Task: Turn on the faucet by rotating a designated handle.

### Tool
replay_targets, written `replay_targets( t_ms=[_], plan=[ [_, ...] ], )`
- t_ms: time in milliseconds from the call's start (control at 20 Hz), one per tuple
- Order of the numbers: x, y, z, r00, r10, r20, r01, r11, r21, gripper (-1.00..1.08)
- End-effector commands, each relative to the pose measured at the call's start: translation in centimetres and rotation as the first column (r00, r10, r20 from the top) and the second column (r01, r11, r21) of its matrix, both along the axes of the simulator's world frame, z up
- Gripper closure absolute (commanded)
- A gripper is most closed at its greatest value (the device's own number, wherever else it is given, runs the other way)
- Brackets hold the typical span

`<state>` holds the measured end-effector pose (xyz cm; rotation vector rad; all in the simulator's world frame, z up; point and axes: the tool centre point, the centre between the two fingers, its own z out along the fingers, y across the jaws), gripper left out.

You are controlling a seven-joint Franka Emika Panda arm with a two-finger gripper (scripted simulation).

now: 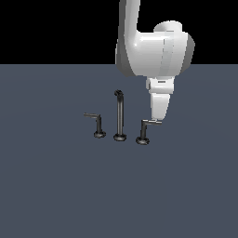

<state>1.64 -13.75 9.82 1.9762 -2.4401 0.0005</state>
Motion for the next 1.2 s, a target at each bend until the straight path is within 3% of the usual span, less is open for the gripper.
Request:
replay_targets(
  t_ms=[0, 700, 750, 1150],
  plan=[
    [0.0, 0.0, 0.0, 1.000, -0.002, 0.001, 0.002, 1.000, 0.000, 1.08],
    [-4.0, -1.0, 0.0, 1.000, -0.003, 0.001, 0.003, 1.000, 0.001, 1.08],
    [-3.1, -0.6, 0.0, 1.000, 0.004, 0.011, -0.004, 1.000, 0.001, 1.08],
    [-5.8, 0.4, 0.0, 1.000, 0.000, 0.006, 0.000, 1.000, 0.001, 1.08]
  ],
)
